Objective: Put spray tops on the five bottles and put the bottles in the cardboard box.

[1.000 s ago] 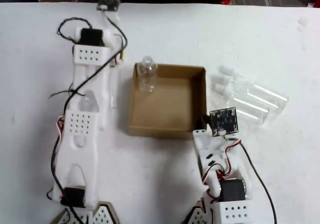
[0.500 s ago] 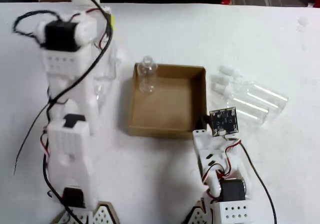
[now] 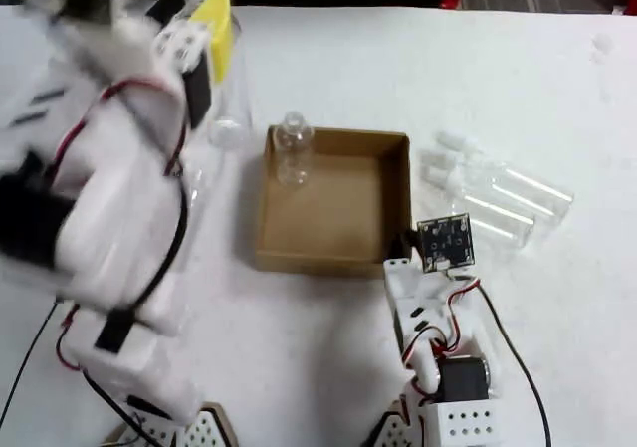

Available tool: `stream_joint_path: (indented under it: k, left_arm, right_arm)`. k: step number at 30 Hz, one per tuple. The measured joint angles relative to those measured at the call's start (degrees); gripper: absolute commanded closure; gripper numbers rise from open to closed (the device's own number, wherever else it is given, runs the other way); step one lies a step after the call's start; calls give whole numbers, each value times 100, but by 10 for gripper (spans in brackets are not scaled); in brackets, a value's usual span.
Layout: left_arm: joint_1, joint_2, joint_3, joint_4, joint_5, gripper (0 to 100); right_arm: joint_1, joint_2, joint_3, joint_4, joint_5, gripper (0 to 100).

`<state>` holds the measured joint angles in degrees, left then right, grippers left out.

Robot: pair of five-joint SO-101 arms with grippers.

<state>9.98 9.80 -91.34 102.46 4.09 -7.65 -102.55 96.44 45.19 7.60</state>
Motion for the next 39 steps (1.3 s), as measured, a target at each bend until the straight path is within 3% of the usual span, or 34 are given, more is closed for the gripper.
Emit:
stream_joint_path:
  k: [8, 15, 21, 30, 39]
  left_arm:
    - [325, -1477, 360, 0, -9, 980]
    - [343, -3112, 2699, -62, -9, 980]
    - [360, -4132, 4756, -870, -9, 980]
    - [352, -5345, 8413, -2875, -9, 980]
    - [703, -6989, 12747, -6207, -9, 980]
  right_arm:
    - [0, 0, 0, 0, 0, 980]
    - [0, 0, 0, 0, 0, 980]
    - [0, 0, 0, 0, 0, 980]
    - [0, 0, 0, 0, 0, 982]
    - [0, -26, 0, 0, 0, 982]
